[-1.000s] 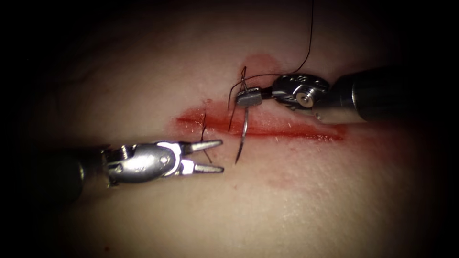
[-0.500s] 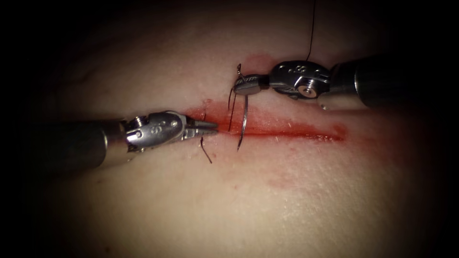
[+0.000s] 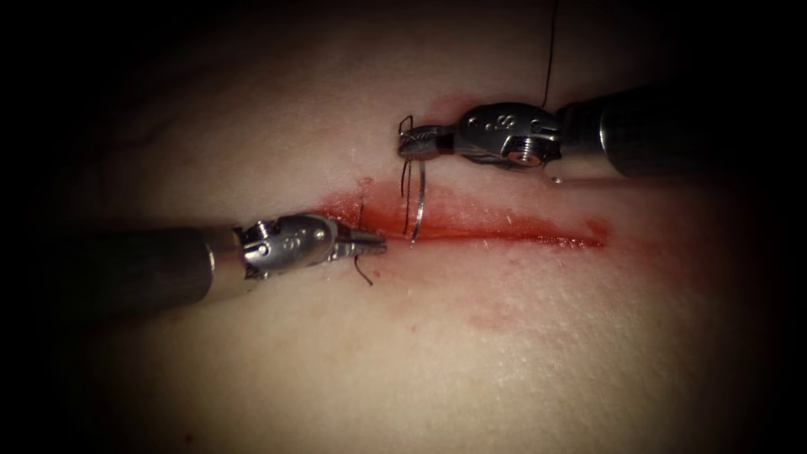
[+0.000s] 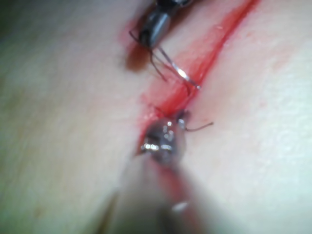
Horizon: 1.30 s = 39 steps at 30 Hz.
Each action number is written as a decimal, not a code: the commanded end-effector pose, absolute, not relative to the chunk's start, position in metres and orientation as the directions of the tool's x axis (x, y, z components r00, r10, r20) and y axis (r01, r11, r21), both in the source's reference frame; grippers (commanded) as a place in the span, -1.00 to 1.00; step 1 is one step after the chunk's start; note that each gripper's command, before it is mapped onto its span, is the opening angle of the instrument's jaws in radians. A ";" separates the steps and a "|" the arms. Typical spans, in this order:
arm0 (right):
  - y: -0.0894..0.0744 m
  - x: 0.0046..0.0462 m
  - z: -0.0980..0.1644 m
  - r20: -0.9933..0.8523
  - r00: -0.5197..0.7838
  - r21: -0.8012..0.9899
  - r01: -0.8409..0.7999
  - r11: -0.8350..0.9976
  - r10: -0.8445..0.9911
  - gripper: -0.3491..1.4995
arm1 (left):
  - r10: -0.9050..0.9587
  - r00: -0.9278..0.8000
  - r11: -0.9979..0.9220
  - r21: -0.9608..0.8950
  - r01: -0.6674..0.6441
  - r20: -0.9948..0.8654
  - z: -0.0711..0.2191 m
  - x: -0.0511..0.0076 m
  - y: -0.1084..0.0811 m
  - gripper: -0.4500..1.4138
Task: Wound Closure
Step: Use the right gripper to push the needle through the bottom half of the cut.
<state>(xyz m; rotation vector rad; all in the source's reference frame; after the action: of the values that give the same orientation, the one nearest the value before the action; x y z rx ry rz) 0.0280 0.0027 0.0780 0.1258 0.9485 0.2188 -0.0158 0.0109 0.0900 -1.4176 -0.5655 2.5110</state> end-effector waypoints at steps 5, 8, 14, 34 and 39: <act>0.003 0.0291 0.079 -0.782 0.598 0.130 -0.121 0.984 0.177 -1.00 | 0.352 -0.526 -0.904 -0.426 0.022 -0.774 0.092 -0.0171 0.010 -0.89; 0.003 0.0291 0.079 -0.779 0.608 0.106 -0.115 0.988 0.154 -1.00 | 0.344 -0.536 -0.905 -0.424 0.030 -0.771 0.092 -0.0171 0.009 -0.89; 0.002 0.0295 0.079 -0.784 0.611 0.057 -0.101 0.993 0.107 -1.00 | 0.338 -0.543 -0.905 -0.423 0.036 -0.769 0.090 -0.0170 0.007 -0.89; 0.000 0.0312 0.080 -0.724 0.684 -0.151 -0.023 0.988 -0.095 -1.00 | 0.339 -0.543 -0.903 -0.428 0.043 -0.768 0.088 -0.0172 0.006 -0.89; -0.001 0.0312 0.080 -0.701 0.701 -0.191 -0.008 0.982 -0.131 -1.00 | 0.342 -0.544 -0.901 -0.431 0.041 -0.767 0.088 -0.0169 0.005 -0.89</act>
<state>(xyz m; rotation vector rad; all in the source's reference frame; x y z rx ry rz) 0.0307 -0.0005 0.0795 -0.1901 0.7893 -0.0741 -0.0162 0.0058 0.0876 -1.3953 -0.6040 2.5461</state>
